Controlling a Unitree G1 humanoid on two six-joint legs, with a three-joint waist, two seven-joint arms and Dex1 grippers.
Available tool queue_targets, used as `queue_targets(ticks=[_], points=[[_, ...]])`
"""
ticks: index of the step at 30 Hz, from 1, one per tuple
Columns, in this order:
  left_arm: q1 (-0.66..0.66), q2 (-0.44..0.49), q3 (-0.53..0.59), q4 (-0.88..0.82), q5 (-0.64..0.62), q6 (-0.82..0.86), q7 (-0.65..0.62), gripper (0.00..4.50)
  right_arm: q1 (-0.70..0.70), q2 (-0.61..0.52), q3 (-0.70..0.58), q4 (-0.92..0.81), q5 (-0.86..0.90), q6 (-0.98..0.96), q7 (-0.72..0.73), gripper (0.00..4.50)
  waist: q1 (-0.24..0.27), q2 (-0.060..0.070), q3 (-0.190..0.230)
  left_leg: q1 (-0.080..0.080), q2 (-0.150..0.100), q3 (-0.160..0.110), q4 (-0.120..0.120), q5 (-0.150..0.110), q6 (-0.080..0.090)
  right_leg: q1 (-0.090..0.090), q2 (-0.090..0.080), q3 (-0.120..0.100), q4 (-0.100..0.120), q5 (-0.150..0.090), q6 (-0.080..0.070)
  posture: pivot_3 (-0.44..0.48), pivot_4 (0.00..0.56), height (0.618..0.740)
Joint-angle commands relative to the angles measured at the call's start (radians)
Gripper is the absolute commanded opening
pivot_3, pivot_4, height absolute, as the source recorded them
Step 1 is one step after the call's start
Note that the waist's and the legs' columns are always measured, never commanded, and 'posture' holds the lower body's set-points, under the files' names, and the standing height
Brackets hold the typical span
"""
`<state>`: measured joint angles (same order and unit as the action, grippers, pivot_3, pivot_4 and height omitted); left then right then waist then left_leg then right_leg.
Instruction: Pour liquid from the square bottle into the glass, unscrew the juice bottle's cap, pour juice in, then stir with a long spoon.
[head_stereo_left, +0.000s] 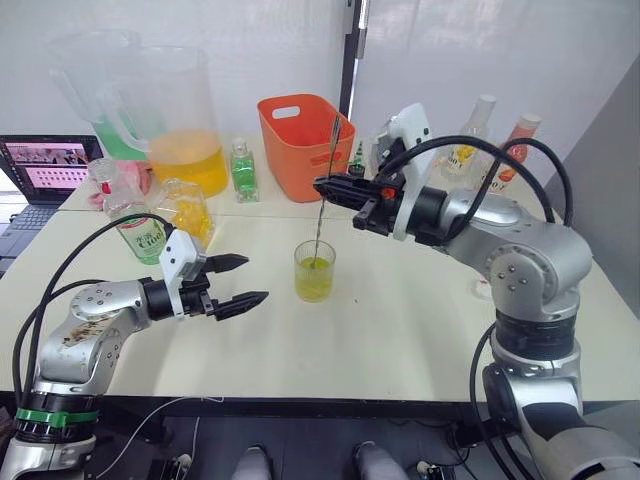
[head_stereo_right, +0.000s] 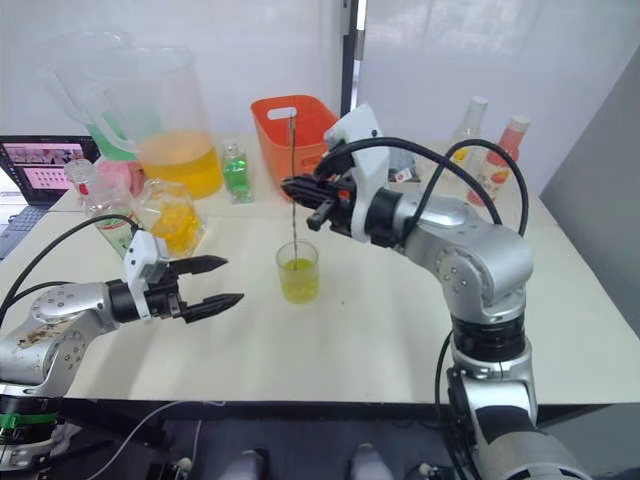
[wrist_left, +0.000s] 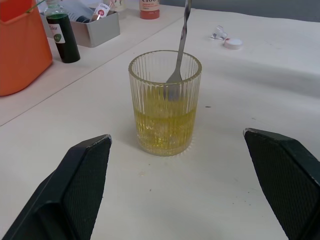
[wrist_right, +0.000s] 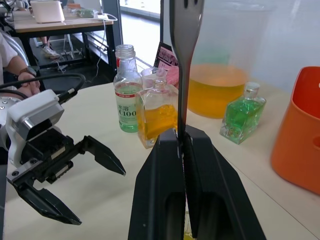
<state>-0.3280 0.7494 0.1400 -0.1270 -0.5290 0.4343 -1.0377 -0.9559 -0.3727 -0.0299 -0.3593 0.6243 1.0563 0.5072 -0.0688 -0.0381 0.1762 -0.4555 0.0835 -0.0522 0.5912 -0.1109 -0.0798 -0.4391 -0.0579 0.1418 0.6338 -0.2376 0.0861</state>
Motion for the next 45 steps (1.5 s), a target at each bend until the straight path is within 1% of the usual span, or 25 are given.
queue_targets(ticks=[1, 5, 11, 15, 22, 25, 27, 29, 31, 33, 37, 38, 40, 42, 45], points=[[-0.017, -0.002, 0.005, -0.007, 0.002, -0.022, -0.006, 4.48, -0.031, -0.011, -0.042, -0.042, 0.038, 0.008, -0.014, 0.0, 0.0, 0.0, 0.0, 0.0, 0.0, 0.0, 0.0, 0.0, 0.0, 0.0, 0.0, 0.0, 0.0, 0.0, 0.0, 0.0, 0.15, 0.74], [-0.019, -0.004, 0.0, -0.003, 0.001, -0.026, -0.007, 4.48, -0.038, -0.037, -0.06, -0.042, 0.059, 0.028, -0.02, 0.0, 0.0, 0.0, 0.0, 0.0, 0.0, 0.0, 0.0, 0.0, 0.0, 0.0, 0.0, 0.0, 0.0, 0.0, 0.0, 0.0, 0.15, 0.74], [-0.027, -0.008, -0.011, 0.011, 0.005, -0.037, -0.013, 4.48, -0.022, -0.084, -0.098, -0.061, 0.145, 0.126, -0.016, 0.0, 0.001, 0.0, 0.0, 0.0, 0.0, 0.0, 0.0, 0.0, 0.0, 0.0, 0.0, 0.0, 0.0, 0.0, 0.0, 0.0, 0.15, 0.74], [-0.035, -0.014, -0.017, 0.018, 0.011, -0.04, -0.015, 4.48, -0.015, -0.098, -0.103, -0.057, 0.152, 0.12, -0.033, 0.0, 0.0, 0.0, 0.0, 0.0, 0.0, 0.0, 0.0, 0.0, 0.0, 0.0, 0.0, 0.0, 0.0, 0.0, -0.001, 0.0, 0.15, 0.74], [-0.038, -0.021, -0.018, 0.024, 0.017, -0.047, -0.016, 4.48, -0.059, -0.098, -0.144, -0.013, 0.17, 0.109, -0.068, 0.0, 0.0, 0.0, 0.0, 0.0, 0.0, 0.0, 0.0, 0.0, 0.0, 0.0, 0.0, 0.0, 0.0, 0.0, -0.001, 0.0, 0.15, 0.74], [-0.035, -0.024, -0.017, 0.023, 0.018, -0.049, -0.017, 4.48, -0.077, -0.136, -0.154, 0.005, 0.172, 0.115, -0.045, 0.0, 0.0, 0.0, 0.0, 0.0, 0.0, 0.0, 0.0, 0.0, 0.0, 0.0, 0.0, 0.0, 0.0, 0.0, -0.001, 0.0, 0.15, 0.74], [-0.032, -0.025, -0.016, 0.022, 0.019, -0.051, -0.017, 4.48, -0.101, -0.161, -0.177, 0.036, 0.183, 0.125, -0.041, 0.0, 0.001, 0.0, 0.0, 0.0, 0.0, 0.0, 0.0, 0.0, 0.0, 0.0, 0.0, 0.0, 0.0, 0.0, -0.001, 0.0, 0.15, 0.74], [-0.031, -0.028, -0.017, 0.021, 0.021, -0.054, -0.017, 4.48, -0.134, -0.192, -0.203, 0.083, 0.175, 0.142, -0.067, 0.0, 0.001, 0.0, 0.0, 0.0, 0.0, 0.0, 0.0, 0.0, 0.0, 0.0, 0.0, 0.0, 0.0, 0.0, -0.001, 0.0, 0.15, 0.74], [-0.028, -0.029, -0.01, 0.016, 0.01, -0.055, -0.027, 4.48, -0.164, -0.198, -0.233, 0.118, 0.175, 0.171, -0.114, 0.0, 0.0, 0.0, 0.0, 0.0, 0.0, 0.0, 0.0, 0.0, 0.0, 0.0, 0.0, 0.0, -0.001, -0.002, -0.003, 0.0, 0.15, 0.74], [-0.025, -0.034, 0.013, -0.002, -0.033, -0.047, -0.046, 4.48, -0.217, -0.224, -0.246, 0.163, 0.171, 0.228, -0.15, 0.0, 0.0, 0.0, 0.0, 0.0, 0.0, 0.0, 0.0, 0.0, 0.0, 0.0, 0.0, 0.0, -0.001, -0.002, -0.005, 0.0, 0.15, 0.74], [-0.022, -0.034, 0.041, -0.02, -0.065, -0.052, -0.058, 4.48, -0.312, -0.279, -0.262, 0.253, 0.199, 0.386, -0.155, 0.0, 0.0, 0.0, 0.0, 0.0, 0.0, 0.001, -0.001, 0.0, 0.0, -0.001, 0.0, 0.001, -0.001, -0.002, -0.006, 0.0, 0.15, 0.74], [-0.022, -0.035, 0.049, -0.023, -0.071, -0.054, -0.059, 4.48, -0.327, -0.303, -0.248, 0.268, 0.209, 0.438, -0.137, 0.0, -0.001, 0.0, 0.0, 0.0, 0.0, 0.001, -0.001, 0.0, 0.0, -0.001, 0.0, 0.001, 0.0, -0.002, -0.007, 0.0, 0.15, 0.74], [-0.025, -0.044, 0.08, -0.033, -0.106, -0.053, -0.055, 4.48, -0.343, -0.406, -0.145, 0.279, 0.205, 0.53, -0.078, 0.0, 0.0, 0.0, 0.0, -0.001, 0.0, 0.0, -0.001, 0.0, 0.0, -0.001, 0.0, 0.001, -0.001, -0.002, -0.007, 0.0, 0.15, 0.74], [-0.027, -0.048, 0.093, -0.042, -0.126, -0.048, -0.053, 4.48, -0.344, -0.466, -0.086, 0.301, 0.22, 0.557, -0.049, 0.0, 0.001, 0.0, 0.0, -0.001, 0.0, 0.001, -0.001, 0.0, 0.0, -0.001, -0.001, 0.001, -0.002, -0.002, -0.008, 0.0, 0.15, 0.74], [-0.022, -0.05, 0.095, -0.06, -0.121, -0.071, -0.055, 4.48, -0.313, -0.53, 0.001, 0.44, 0.296, 0.558, -0.054, 0.0, -0.001, 0.0, 0.0, -0.001, 0.0, 0.002, -0.001, 0.0, 0.0, -0.001, -0.001, 0.001, -0.003, -0.003, -0.007, 0.0, 0.15, 0.74]])
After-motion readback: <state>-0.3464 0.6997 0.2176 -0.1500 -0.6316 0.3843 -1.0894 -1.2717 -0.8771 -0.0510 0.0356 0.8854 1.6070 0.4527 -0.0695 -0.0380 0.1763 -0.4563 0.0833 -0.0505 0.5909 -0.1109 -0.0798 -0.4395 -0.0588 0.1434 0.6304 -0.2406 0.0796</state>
